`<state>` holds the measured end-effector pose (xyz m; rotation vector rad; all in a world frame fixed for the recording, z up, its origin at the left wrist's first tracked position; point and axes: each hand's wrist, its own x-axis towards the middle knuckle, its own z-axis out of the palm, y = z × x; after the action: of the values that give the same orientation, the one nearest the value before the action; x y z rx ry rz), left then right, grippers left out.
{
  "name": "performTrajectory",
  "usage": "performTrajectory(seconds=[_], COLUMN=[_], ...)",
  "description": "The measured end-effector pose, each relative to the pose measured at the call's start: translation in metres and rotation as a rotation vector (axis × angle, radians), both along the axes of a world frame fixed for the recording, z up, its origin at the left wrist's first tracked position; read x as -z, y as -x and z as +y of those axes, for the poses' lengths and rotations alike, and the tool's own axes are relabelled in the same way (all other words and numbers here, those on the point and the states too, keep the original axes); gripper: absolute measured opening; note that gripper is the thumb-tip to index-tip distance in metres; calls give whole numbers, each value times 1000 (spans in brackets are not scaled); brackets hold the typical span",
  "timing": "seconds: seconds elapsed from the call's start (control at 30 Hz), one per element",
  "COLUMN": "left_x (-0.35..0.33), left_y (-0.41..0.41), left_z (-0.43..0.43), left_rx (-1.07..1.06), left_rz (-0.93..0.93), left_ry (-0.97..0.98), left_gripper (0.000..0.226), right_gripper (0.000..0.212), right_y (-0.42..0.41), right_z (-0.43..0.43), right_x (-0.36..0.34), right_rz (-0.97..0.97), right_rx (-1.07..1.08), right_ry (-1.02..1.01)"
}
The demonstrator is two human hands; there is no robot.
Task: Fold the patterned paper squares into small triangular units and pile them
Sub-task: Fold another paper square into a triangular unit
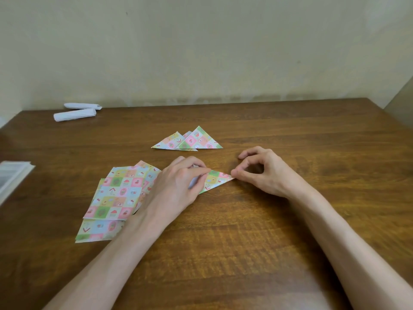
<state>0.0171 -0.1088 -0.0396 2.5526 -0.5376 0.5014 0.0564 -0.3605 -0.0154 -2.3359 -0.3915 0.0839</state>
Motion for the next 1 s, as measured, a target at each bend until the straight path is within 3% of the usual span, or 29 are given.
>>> performTrajectory(seconds=[0.33,0.5,0.73,1.0], left_x=[0,-3,-5,-2], left_y=[0,1,-2,-3], left_z=[0,6,13,15], left_rx=[-21,-66,-38,-25], left_rz=[3,79,205,178], left_ry=[-9,77,161,142], left_gripper=[19,12,42,32], right_gripper=[14,12,10,12], right_y=[7,7,7,13], right_z=[9,10,10,14], right_x=[-1,0,1,5], right_rz=[-46,-43,-50,-139], right_rx=[39,38,21,-13], right_ry=[83,99,84,104])
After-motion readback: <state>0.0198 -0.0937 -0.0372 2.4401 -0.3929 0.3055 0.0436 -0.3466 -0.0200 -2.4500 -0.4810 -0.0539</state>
